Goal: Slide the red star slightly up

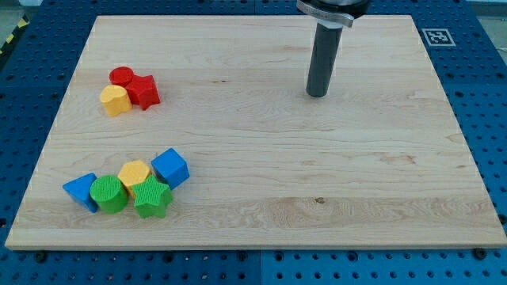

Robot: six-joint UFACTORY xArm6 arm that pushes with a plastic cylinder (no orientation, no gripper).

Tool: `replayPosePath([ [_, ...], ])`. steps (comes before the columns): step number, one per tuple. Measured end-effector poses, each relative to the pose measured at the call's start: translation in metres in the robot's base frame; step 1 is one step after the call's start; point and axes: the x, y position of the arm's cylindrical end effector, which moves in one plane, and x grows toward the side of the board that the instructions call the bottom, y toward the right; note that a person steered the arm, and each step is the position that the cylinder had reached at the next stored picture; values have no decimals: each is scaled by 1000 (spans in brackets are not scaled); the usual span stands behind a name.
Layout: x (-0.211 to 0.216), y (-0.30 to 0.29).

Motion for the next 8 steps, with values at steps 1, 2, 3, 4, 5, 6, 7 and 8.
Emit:
replayPosePath([
  [1, 0, 0],
  [2, -2, -9],
  [3, -3, -82],
  [4, 21, -106],
  [5, 48, -145],
  [6, 66, -198],
  [7, 66, -220],
  [8, 65, -268],
])
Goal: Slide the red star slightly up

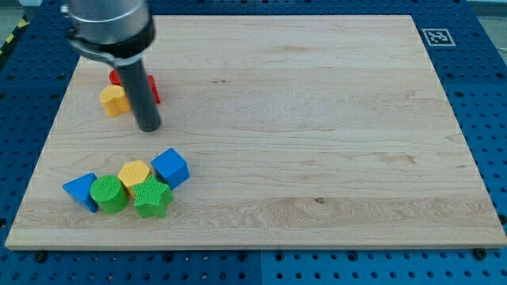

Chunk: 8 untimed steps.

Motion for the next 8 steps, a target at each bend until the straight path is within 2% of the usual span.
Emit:
replayPosePath([
  [1, -1, -6],
  [4, -58, -2],
  [7, -114, 64],
  [8, -123, 53],
])
